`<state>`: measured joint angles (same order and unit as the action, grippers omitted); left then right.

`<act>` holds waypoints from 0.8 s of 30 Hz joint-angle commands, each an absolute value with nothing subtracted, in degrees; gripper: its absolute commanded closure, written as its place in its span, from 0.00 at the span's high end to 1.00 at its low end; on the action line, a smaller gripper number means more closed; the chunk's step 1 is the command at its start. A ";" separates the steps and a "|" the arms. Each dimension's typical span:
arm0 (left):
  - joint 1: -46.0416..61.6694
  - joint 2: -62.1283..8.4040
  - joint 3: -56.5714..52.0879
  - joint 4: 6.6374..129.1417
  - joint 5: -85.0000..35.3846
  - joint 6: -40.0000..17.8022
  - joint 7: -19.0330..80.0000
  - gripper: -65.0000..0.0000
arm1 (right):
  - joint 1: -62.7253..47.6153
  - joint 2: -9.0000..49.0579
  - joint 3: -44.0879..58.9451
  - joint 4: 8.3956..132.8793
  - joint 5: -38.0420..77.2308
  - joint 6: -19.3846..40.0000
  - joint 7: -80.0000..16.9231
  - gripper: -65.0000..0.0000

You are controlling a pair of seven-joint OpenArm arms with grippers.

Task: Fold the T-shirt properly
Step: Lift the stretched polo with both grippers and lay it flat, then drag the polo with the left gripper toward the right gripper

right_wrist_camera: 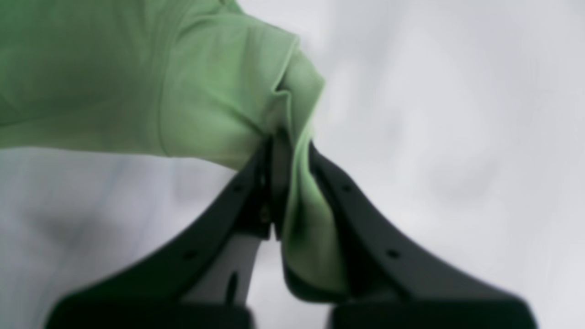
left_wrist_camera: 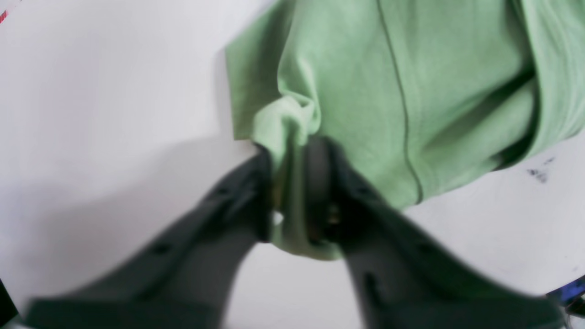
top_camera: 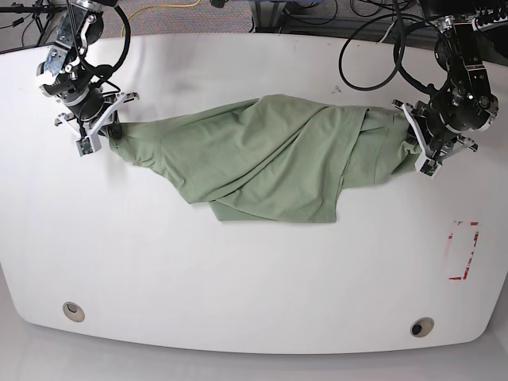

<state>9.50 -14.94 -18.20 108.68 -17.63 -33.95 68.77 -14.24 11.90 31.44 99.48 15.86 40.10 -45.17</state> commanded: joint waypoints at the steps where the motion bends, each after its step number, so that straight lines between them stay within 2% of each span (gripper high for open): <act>1: 8.92 -15.52 -18.33 109.67 -18.07 -37.41 68.18 0.33 | -13.85 12.62 31.78 100.44 16.48 40.00 -43.82 0.00; 2: 8.92 -15.52 -18.33 109.76 -18.07 -39.60 68.18 0.40 | -13.85 12.62 31.78 100.44 16.48 40.00 -43.82 0.00; 7: 8.84 -15.43 -18.51 110.02 -18.15 -40.00 68.26 0.60 | -13.67 12.44 31.69 100.44 16.48 40.00 -43.82 0.00; 15: 8.04 -14.81 -24.40 109.93 -24.04 -40.00 68.70 0.61 | -13.49 12.44 31.69 100.44 16.48 40.00 -43.82 0.00; 22: 0.48 -14.46 -25.27 109.41 -30.55 -40.00 73.63 0.61 | -13.41 12.44 31.69 100.44 16.48 40.00 -43.82 0.00; 24: -2.07 -12.35 -25.10 108.53 -30.55 -40.00 74.68 0.61 | -13.41 12.44 31.69 100.44 16.48 40.00 -43.82 0.00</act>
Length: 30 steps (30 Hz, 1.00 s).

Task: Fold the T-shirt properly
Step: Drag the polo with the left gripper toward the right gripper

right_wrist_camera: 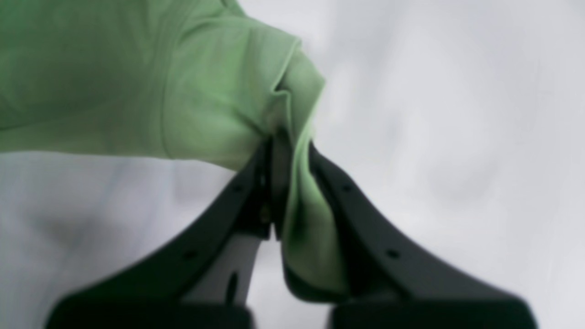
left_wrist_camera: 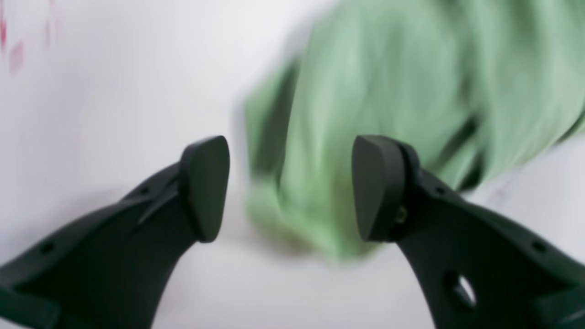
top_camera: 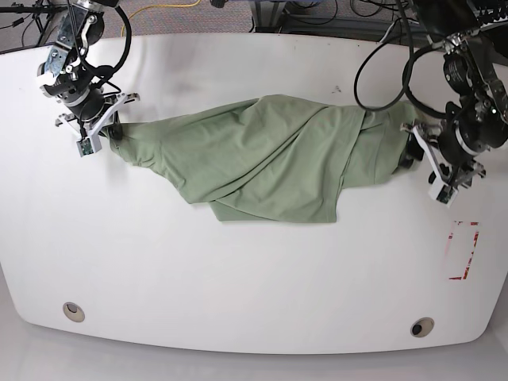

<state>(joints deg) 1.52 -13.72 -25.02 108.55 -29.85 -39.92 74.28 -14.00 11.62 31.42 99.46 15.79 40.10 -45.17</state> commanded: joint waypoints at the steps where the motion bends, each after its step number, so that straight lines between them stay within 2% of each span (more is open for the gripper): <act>1: -3.12 -11.21 -25.10 107.82 -30.55 -40.00 74.95 0.61 | -13.41 12.44 31.60 100.44 16.48 40.00 -43.82 0.00; 5: -7.60 -8.84 -25.01 103.60 -30.55 -40.00 75.12 0.61 | -13.32 12.44 31.60 100.44 16.48 40.00 -43.82 0.00; 13: -16.57 -6.55 -25.01 88.31 -30.55 -32.66 73.89 0.61 | -12.70 12.44 31.60 100.44 16.48 40.00 -43.82 0.00; 19: -19.38 -6.46 -23.16 78.11 -30.55 -28.88 66.86 0.61 | -12.35 12.44 31.60 100.44 16.48 40.00 -43.82 0.00; 30: -22.20 -6.46 -13.14 64.31 -30.73 -28.18 57.45 0.61 | -12.18 12.44 31.60 100.44 16.48 40.00 -43.82 0.00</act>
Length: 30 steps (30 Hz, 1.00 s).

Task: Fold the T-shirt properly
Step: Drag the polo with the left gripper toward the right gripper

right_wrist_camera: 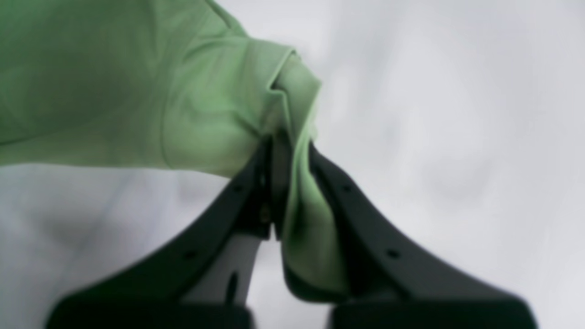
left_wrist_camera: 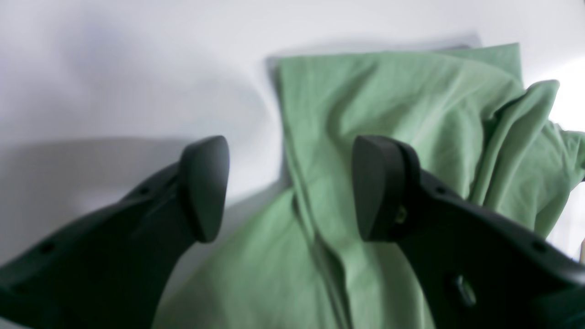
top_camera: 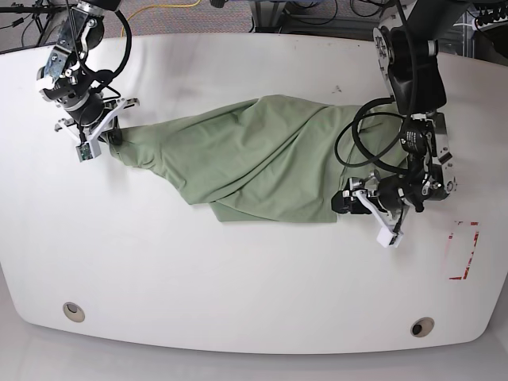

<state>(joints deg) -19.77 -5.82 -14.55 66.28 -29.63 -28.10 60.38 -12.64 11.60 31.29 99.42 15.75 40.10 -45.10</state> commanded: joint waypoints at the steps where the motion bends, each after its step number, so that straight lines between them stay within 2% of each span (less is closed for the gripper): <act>1: -22.29 -6.46 -12.70 63.78 -30.73 -28.18 56.92 0.61 | -12.18 12.44 31.60 100.44 16.48 40.00 -43.82 0.00; 5: -23.25 -6.37 -9.10 59.65 -30.81 -28.09 52.79 0.61 | -12.18 12.44 31.60 100.44 16.48 40.00 -43.82 0.00; 14: -26.15 -3.74 -8.66 52.00 -30.46 -28.09 52.09 0.61 | -12.18 12.44 31.60 100.44 16.48 40.00 -43.82 0.00; 24: -26.59 -2.15 -5.67 50.59 -30.55 -28.09 52.09 0.60 | -12.18 12.44 31.60 100.44 16.48 40.00 -43.82 0.00; 26: -26.59 -2.15 -4.62 50.59 -30.64 -28.09 52.09 0.55 | -12.18 12.44 31.60 100.44 16.48 40.00 -43.82 0.00; 30: -26.51 -2.15 -4.18 50.59 -30.64 -28.09 51.91 0.24 | -12.18 12.44 31.60 100.44 16.48 40.00 -43.82 0.00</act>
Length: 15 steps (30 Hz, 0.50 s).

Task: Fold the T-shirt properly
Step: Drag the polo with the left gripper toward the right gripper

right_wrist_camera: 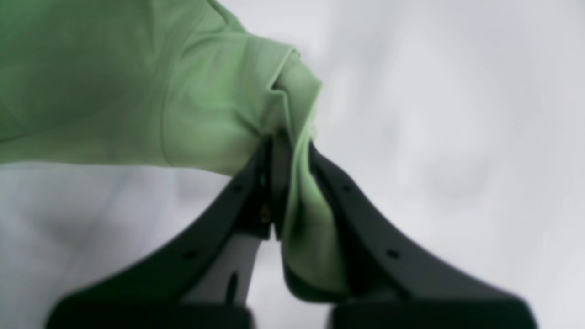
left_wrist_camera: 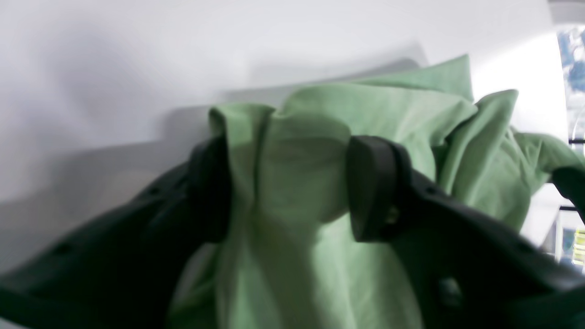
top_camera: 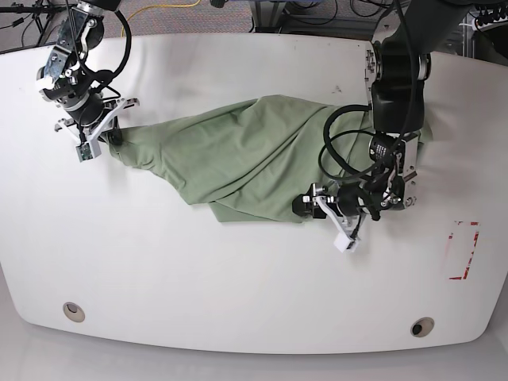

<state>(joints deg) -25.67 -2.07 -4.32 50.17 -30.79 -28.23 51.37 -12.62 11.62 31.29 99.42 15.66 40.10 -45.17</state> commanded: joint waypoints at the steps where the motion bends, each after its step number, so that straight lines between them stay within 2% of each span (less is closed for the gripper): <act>1: -26.51 -2.15 -4.18 50.59 -30.64 -28.09 51.82 0.16 | -12.18 12.44 31.60 100.44 16.48 40.00 -43.82 0.00; 4: -26.51 -2.42 -4.09 50.59 -30.46 -28.00 51.82 0.02 | -12.18 12.44 31.60 100.44 16.48 40.00 -43.82 0.00; 10: -26.42 -3.74 -4.35 52.00 -30.29 -28.35 51.91 0.01 | -12.18 12.44 31.60 100.79 16.48 40.00 -43.82 0.00; 15: -25.36 -6.37 -4.44 60.70 -32.22 -28.26 52.79 0.01 | -12.18 12.44 31.60 102.11 16.57 40.00 -43.91 0.00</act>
